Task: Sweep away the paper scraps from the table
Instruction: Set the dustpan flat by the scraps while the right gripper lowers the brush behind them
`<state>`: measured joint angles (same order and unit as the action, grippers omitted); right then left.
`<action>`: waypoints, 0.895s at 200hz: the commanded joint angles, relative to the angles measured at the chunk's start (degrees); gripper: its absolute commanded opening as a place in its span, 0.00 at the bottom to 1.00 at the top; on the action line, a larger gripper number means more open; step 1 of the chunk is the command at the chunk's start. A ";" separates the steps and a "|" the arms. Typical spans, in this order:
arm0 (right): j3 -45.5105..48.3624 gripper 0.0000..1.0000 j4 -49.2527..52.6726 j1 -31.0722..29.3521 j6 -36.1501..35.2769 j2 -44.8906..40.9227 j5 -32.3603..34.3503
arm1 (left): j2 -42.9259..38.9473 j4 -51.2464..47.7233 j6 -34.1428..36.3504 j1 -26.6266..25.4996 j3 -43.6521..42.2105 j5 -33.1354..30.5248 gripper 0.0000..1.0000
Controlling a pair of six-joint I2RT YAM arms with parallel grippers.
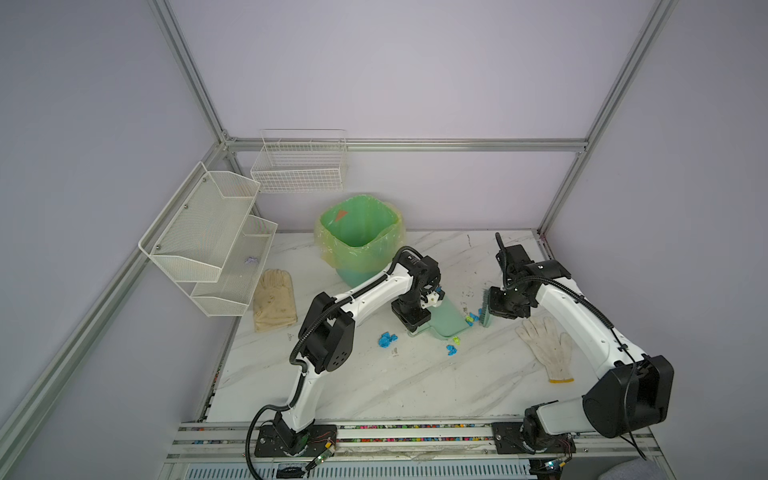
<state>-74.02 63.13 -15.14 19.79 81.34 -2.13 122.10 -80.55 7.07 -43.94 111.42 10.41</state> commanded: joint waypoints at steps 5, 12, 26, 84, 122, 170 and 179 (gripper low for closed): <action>-1.89 0.00 -0.47 -0.24 -0.63 0.57 0.19 | 1.93 -1.89 -1.31 -0.16 -0.18 -1.14 0.00; -2.18 0.00 -0.23 -0.24 -0.91 0.83 0.20 | 2.44 -2.09 -1.45 -0.18 0.03 -1.24 0.00; -2.69 0.00 0.27 -0.25 -1.24 1.06 0.35 | 3.56 -2.65 -1.82 -0.16 0.78 -0.97 0.00; -2.29 0.00 -0.11 -0.25 -0.90 -0.21 -0.49 | 4.59 -3.28 -1.75 -0.37 3.04 -0.22 0.00; -1.32 0.00 -1.64 -0.74 -0.31 -0.17 -2.19 | 5.33 -3.43 -1.81 -0.38 4.02 -0.37 0.00; -0.53 0.00 -4.84 -5.52 1.87 0.53 -6.62 | 5.86 -3.96 -2.15 -0.42 5.47 -0.22 0.00; -0.80 0.00 -5.39 -6.48 2.18 0.49 -8.30 | 5.97 -4.04 -2.06 -0.43 5.76 -0.29 0.00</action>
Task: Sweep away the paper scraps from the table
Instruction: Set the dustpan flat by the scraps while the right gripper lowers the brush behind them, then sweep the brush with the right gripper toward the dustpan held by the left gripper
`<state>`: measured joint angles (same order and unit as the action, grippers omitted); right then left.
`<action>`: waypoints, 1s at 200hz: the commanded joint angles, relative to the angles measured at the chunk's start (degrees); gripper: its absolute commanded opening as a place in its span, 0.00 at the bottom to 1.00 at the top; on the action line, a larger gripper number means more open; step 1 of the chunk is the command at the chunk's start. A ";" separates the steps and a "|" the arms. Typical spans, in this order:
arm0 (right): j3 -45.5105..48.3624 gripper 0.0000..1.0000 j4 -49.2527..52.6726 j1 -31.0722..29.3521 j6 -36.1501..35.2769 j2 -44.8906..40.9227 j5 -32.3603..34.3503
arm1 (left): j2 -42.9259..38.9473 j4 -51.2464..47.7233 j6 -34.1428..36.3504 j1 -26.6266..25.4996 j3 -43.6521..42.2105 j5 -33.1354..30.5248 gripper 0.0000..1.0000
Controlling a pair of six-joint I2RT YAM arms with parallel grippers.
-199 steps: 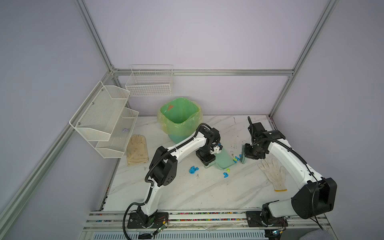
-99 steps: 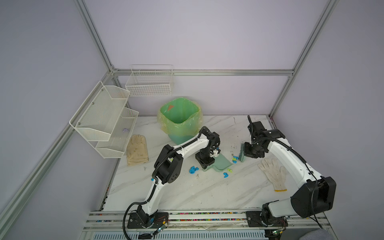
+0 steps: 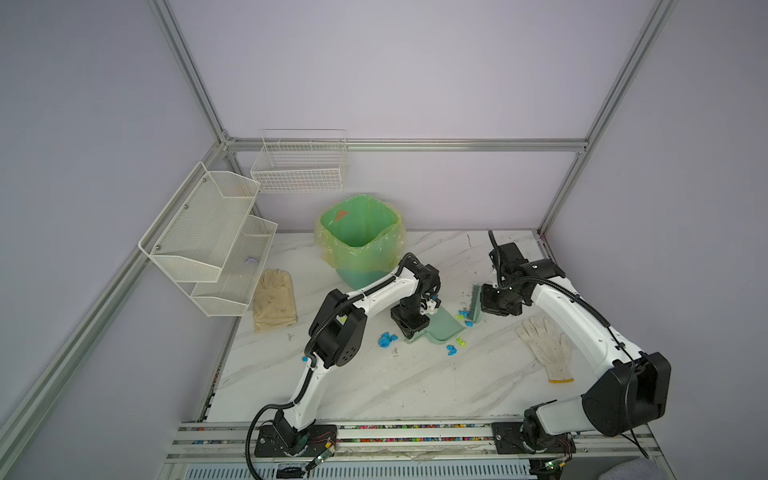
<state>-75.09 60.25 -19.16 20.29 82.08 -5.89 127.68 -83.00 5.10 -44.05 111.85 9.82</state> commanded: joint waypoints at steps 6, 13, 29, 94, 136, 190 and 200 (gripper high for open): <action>0.04 0.00 -4.09 -3.18 1.89 -0.45 -5.50 | 0.55 -1.78 -0.09 -0.28 5.47 0.26 0.00; -0.18 0.00 -4.86 -3.97 2.19 -0.72 -6.61 | 0.68 -1.76 -0.13 -0.21 5.70 0.32 0.00; -0.67 0.00 -5.96 -5.38 2.80 -1.63 -9.11 | 0.90 -1.90 -0.35 -0.32 5.91 0.17 0.00; -2.68 0.00 -5.37 -5.86 6.42 -4.87 -8.66 | 0.34 -1.90 -0.77 -0.26 6.62 0.05 0.00; -7.81 0.00 1.20 -4.13 5.40 -4.30 4.26 | 0.05 -1.99 -0.75 -0.26 6.66 -0.22 0.00; -7.26 0.00 5.03 0.96 1.62 -1.19 18.63 | 0.10 -1.89 -0.87 -0.30 7.32 -1.32 0.00; -6.10 0.00 4.90 0.90 1.44 -0.89 20.23 | 0.08 -1.90 -0.83 -0.26 7.15 -1.13 0.00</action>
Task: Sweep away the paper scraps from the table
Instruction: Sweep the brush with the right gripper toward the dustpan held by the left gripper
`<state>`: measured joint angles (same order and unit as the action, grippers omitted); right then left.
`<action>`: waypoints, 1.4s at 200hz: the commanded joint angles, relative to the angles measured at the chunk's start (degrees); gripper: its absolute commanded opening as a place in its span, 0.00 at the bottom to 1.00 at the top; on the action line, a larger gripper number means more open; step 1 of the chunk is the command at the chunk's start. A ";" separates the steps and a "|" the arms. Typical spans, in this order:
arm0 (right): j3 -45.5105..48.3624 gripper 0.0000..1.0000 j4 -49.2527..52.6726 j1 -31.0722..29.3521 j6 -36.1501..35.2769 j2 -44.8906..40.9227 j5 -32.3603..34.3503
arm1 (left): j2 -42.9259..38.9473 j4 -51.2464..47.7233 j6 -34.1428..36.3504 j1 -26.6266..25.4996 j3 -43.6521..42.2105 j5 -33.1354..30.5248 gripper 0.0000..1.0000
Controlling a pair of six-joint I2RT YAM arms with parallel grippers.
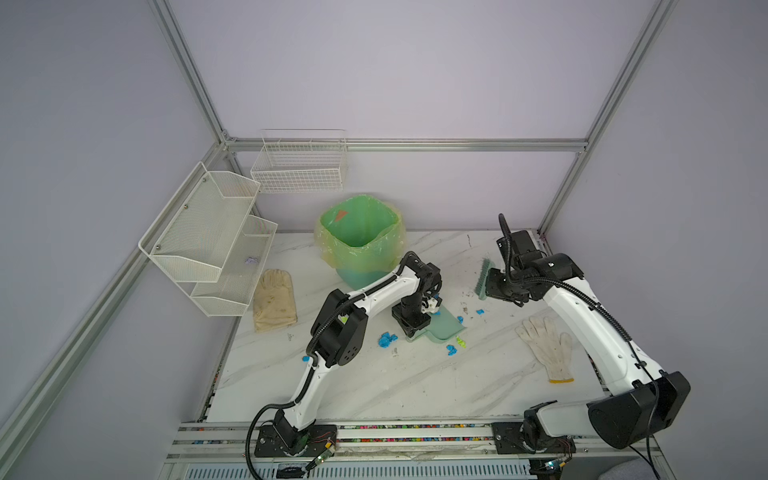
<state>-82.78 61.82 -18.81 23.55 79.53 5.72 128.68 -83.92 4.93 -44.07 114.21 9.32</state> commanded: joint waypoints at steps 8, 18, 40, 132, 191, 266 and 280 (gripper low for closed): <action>2.67 0.00 3.05 0.57 -2.37 1.93 10.07 | -0.93 -0.81 -0.69 -0.31 4.61 -0.45 0.00; 3.92 0.00 2.46 0.61 -3.34 2.57 11.81 | -0.92 -0.76 -0.60 -0.31 4.51 -0.57 0.00; 5.43 0.00 0.33 0.59 -6.17 4.76 9.97 | -0.81 -0.79 -0.53 -0.27 4.70 -0.75 0.00; 11.71 0.00 -8.55 -6.40 -11.62 3.43 -9.78 | 0.35 -1.17 -0.55 -0.27 5.93 -0.47 0.00; 11.78 0.00 -7.20 -6.91 -12.08 -6.54 -27.28 | 0.60 -1.35 -0.60 -0.25 6.58 -1.15 0.00; 7.40 0.00 -4.78 -6.72 -2.51 -7.41 -12.75 | -0.71 -1.07 -1.95 -0.29 7.49 -2.91 0.00; 6.51 0.00 -4.91 -6.40 -1.75 -6.90 -11.38 | -1.04 -1.03 -3.03 -0.27 8.42 -3.29 0.00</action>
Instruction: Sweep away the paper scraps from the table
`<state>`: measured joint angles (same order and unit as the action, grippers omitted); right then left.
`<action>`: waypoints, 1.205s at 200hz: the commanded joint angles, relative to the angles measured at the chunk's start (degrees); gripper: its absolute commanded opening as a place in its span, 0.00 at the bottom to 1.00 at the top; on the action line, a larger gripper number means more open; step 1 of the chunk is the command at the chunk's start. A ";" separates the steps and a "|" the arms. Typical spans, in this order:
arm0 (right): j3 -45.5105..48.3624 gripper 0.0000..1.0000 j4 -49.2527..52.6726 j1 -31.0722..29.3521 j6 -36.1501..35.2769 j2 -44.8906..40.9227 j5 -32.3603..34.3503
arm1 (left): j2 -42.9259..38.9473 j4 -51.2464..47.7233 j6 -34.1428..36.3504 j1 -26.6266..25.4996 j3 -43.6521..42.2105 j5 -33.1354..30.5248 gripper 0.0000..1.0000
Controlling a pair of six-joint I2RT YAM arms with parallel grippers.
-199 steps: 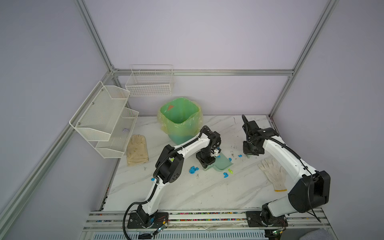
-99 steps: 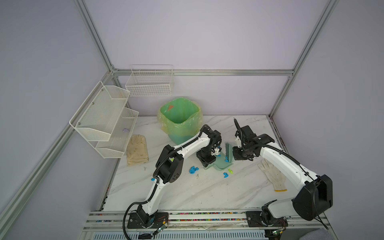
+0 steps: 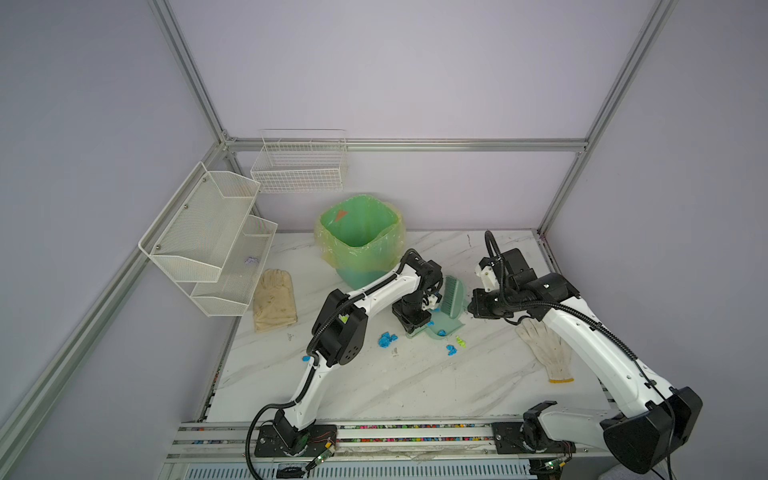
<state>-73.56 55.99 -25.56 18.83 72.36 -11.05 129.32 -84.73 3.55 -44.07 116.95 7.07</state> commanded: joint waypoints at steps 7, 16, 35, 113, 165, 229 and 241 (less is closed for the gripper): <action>-3.14 0.00 0.61 0.43 2.98 0.50 5.66 | -2.00 -0.24 -2.63 -0.25 6.04 -1.52 0.00; -3.70 0.00 -0.10 0.81 2.68 0.93 6.17 | -2.74 0.04 -3.82 -0.27 6.24 -1.75 0.00; -5.48 0.00 -1.28 2.13 2.28 1.77 6.90 | -4.81 1.46 -5.31 -0.24 5.77 -0.74 0.00; -6.59 0.00 -5.36 8.68 0.86 3.14 1.55 | -5.93 2.11 -11.49 0.57 8.45 2.07 0.00; -4.79 0.00 -7.88 13.39 -0.11 3.12 -0.37 | -5.40 1.42 -13.83 0.66 11.25 0.82 0.00; -4.86 0.00 -9.87 15.88 0.91 1.85 2.67 | -5.92 1.49 -18.33 1.05 13.80 1.52 0.00; -4.29 0.00 -9.83 16.50 1.32 1.53 3.43 | -5.98 1.41 -18.62 1.01 14.47 3.97 0.00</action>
<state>-78.50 48.01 -10.31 19.68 75.66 -9.78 126.21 -83.37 -12.45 -43.51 125.71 7.49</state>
